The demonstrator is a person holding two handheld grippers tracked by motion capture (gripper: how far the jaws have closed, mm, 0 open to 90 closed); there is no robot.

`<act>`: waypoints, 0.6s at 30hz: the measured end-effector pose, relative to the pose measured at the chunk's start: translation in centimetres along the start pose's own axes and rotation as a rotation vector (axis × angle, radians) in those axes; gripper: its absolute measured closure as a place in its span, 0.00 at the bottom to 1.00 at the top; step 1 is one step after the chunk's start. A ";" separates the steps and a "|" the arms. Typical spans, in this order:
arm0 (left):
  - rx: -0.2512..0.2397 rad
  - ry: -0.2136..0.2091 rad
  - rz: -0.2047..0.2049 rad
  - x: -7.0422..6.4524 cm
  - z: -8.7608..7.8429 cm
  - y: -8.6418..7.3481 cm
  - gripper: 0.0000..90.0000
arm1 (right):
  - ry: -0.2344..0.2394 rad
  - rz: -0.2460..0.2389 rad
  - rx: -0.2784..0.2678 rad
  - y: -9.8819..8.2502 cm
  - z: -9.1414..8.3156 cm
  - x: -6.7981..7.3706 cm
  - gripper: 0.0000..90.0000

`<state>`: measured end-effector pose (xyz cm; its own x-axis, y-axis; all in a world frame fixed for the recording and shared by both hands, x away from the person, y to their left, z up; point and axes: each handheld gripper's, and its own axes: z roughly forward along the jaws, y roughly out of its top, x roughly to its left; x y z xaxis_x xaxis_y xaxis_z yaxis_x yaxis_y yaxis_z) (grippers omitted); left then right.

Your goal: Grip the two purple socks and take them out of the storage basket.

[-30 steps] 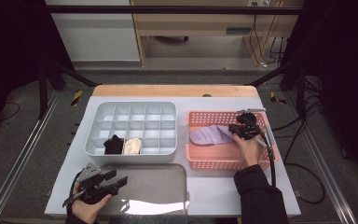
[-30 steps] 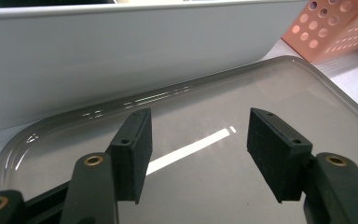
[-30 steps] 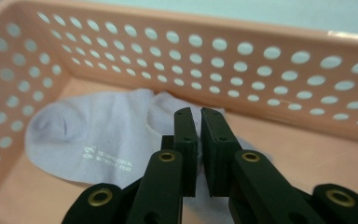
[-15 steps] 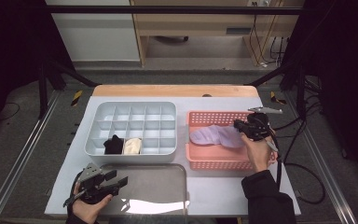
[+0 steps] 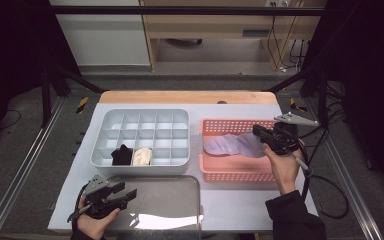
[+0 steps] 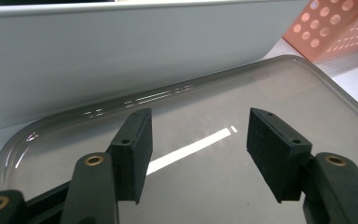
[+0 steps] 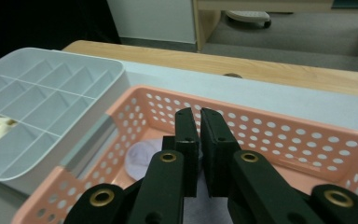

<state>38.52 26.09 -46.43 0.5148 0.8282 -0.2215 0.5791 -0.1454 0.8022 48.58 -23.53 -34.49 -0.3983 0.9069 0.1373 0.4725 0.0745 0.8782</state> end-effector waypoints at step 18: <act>0.003 -0.001 0.000 0.0 0.0 0.0 0.45 | 0.188 -0.136 -0.075 -0.1 -5.3 6.5 0.95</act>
<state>38.54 26.08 -46.44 0.5151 0.8279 -0.2221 0.5810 -0.1466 0.8006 41.77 -19.86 -31.30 -0.5969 0.7970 0.0920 0.3476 0.1535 0.9250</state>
